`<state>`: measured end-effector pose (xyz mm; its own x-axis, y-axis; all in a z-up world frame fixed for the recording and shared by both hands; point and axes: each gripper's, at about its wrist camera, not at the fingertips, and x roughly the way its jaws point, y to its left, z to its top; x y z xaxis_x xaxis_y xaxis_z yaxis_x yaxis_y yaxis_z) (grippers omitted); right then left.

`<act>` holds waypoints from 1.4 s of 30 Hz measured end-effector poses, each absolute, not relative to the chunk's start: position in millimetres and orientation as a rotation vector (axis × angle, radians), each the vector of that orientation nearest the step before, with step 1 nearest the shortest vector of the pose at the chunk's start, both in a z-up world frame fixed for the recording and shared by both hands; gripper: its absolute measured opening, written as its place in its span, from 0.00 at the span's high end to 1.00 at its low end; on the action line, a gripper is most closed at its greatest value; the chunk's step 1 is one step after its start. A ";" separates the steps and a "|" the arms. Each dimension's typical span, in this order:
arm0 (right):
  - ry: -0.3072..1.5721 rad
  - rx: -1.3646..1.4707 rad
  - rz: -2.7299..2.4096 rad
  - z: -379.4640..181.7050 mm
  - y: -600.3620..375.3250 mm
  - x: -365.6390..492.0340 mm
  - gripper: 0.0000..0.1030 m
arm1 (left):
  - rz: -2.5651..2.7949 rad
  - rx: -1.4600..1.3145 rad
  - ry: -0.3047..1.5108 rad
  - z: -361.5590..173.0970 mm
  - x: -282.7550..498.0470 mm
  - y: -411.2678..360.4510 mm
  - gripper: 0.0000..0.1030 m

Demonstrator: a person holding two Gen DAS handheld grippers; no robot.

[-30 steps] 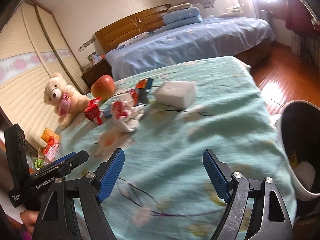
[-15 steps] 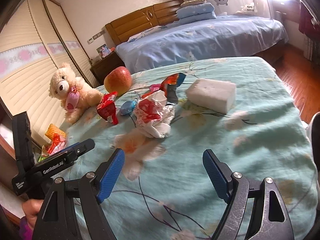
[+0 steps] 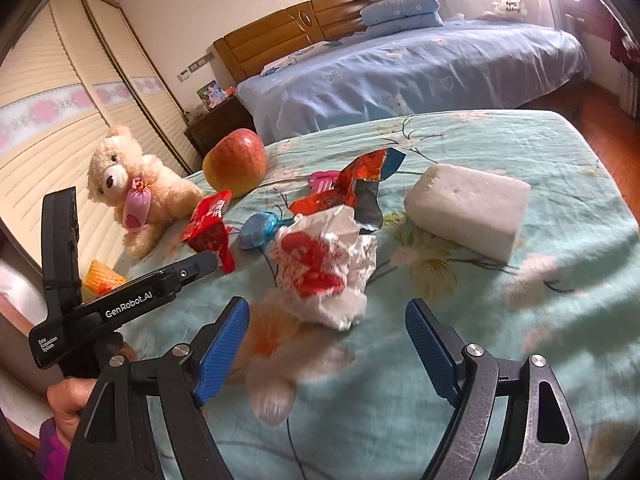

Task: Collect trash
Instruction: 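Grasp the red snack bag with the left tool while the right tool grasps the crumpled white-red paper, then carry the red snack bag and crumpled paper over the trash bin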

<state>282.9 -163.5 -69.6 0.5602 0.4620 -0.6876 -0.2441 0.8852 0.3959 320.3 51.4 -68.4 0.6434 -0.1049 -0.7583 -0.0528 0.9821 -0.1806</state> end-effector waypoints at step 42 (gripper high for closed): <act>0.831 0.345 0.327 -54.4 -259.9 212.1 0.65 | -0.288 -0.146 0.870 -54.9 227.3 -68.3 0.64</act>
<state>212.1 -259.9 -54.4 0.6305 0.4123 -0.6576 -0.1469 0.8953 0.4205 227.3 -68.3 -54.9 0.6092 -0.3077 -0.7309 0.1891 0.9514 -0.2428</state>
